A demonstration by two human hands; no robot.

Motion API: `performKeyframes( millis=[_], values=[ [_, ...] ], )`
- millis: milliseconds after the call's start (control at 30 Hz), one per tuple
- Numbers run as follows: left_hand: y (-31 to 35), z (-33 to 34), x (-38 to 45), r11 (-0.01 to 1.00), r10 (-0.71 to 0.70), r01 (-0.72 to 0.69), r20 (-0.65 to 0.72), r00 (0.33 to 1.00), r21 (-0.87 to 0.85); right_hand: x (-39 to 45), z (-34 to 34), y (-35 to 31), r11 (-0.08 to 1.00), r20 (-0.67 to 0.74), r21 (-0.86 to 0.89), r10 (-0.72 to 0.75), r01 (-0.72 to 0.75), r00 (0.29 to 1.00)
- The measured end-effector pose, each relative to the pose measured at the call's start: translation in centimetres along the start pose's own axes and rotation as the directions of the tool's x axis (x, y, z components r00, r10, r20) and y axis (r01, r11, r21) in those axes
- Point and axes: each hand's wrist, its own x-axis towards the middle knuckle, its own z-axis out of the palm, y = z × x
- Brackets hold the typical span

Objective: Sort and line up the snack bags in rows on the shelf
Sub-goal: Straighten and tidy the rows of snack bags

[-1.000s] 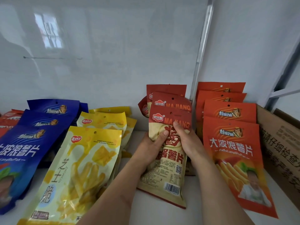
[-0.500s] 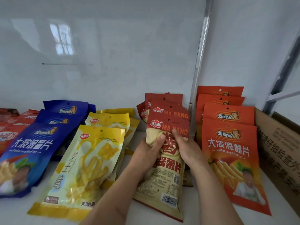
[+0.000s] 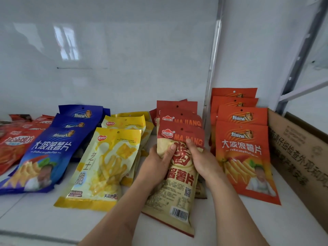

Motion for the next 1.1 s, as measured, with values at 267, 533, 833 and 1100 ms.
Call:
performKeyframes(
  millis=[267,533,833,1100],
  values=[
    [1.3,-1.3,-2.6,0.981,0.147,-0.129,-0.119,0.982,0.148,-2.4,-0.3,-3.2,0.997,-0.19,-0.026,-0.081,0.077,0.979],
    [0.8,1.1,-5.0,0.759,0.22,-0.197,0.04,0.975,0.621,1.6,0.1,-6.9,0.63,0.033,-0.693,-0.46,0.352,0.888],
    [0.8,2.5,-3.4,0.752,0.003,-0.058,0.085,0.996,0.657,7.0,0.6,-4.1,0.661,0.156,-0.707,-0.201,0.252,0.967],
    [1.0,2.8,-2.9,0.759,-0.044,-0.025,0.089,0.995,0.651,7.5,0.9,-3.7,0.859,0.214,-0.456,-0.147,0.232,0.966]
  ],
)
